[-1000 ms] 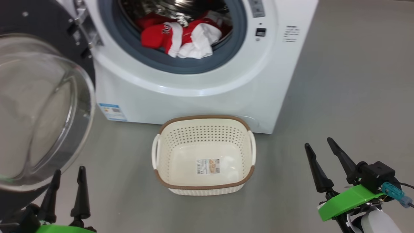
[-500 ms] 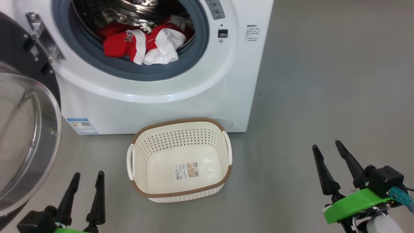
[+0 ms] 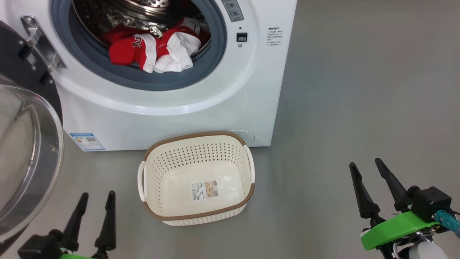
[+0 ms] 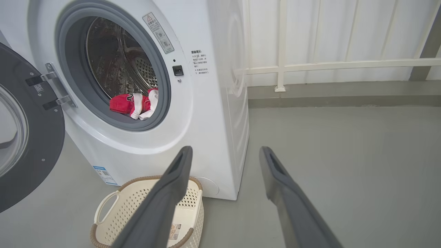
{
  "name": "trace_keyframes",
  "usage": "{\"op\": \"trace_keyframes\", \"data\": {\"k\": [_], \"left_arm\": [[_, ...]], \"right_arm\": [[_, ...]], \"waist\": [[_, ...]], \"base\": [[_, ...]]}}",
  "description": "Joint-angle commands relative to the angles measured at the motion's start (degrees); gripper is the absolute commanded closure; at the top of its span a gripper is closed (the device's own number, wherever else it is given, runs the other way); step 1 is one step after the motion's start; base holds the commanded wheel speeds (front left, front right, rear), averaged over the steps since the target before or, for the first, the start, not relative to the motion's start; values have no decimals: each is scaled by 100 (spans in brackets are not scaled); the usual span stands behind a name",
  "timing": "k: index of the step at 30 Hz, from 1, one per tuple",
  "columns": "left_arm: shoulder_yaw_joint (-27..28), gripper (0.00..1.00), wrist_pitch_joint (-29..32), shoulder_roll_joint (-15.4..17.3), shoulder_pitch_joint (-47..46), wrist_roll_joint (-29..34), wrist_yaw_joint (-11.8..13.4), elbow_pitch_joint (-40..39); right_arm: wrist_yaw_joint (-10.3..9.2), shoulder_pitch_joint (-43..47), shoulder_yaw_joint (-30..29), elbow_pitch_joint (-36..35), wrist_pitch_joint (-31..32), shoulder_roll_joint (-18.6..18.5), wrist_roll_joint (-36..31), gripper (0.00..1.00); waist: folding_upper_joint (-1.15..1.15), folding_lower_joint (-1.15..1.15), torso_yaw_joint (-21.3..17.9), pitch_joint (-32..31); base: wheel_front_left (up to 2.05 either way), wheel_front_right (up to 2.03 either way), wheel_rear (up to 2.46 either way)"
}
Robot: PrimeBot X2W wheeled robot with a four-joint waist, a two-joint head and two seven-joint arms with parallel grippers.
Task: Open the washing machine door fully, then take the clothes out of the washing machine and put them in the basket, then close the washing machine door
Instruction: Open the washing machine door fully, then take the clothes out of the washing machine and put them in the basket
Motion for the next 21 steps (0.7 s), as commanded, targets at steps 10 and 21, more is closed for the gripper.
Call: {"op": "trace_keyframes", "data": {"k": [10, 21], "left_arm": [[373, 0, -31, 55, -164, 201, -10, -18], [289, 0, -31, 62, -155, 137, -10, -116]], "right_arm": [[56, -42, 135, -165, -68, -43, -18, 0], [56, -26, 158, -181, -68, -40, -36, 0]], "waist": [[0, 0, 47, -29], [0, 0, 82, -15]], "base": [[0, 0, 0], [24, -47, 23]]}}
